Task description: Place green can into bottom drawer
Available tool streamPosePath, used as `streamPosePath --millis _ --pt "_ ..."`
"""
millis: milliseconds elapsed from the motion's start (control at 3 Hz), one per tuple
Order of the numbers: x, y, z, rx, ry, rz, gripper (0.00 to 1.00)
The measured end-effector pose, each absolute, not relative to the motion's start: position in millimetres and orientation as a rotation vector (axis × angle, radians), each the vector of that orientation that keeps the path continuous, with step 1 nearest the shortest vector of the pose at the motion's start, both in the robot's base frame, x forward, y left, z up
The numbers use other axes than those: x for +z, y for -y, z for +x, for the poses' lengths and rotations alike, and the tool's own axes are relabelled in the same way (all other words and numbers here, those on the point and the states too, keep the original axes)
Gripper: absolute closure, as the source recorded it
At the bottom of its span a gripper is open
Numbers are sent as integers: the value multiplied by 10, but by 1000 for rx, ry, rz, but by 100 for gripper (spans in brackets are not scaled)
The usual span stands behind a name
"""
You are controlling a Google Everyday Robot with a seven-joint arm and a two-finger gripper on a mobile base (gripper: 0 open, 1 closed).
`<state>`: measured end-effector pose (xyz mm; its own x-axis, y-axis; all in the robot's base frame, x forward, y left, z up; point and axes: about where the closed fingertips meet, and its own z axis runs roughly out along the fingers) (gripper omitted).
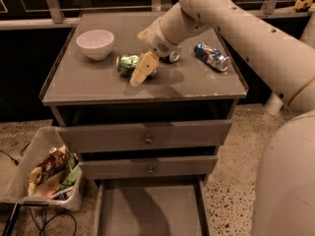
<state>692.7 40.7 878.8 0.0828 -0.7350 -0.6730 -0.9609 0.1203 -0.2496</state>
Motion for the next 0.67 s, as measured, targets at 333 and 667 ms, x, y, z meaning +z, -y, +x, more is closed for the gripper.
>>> streamPosePath --millis 333,667 --pt "8604 -358 7009 392 -1731 -1655 0" --pt "8457 -324 7013 402 -1751 -1652 0"
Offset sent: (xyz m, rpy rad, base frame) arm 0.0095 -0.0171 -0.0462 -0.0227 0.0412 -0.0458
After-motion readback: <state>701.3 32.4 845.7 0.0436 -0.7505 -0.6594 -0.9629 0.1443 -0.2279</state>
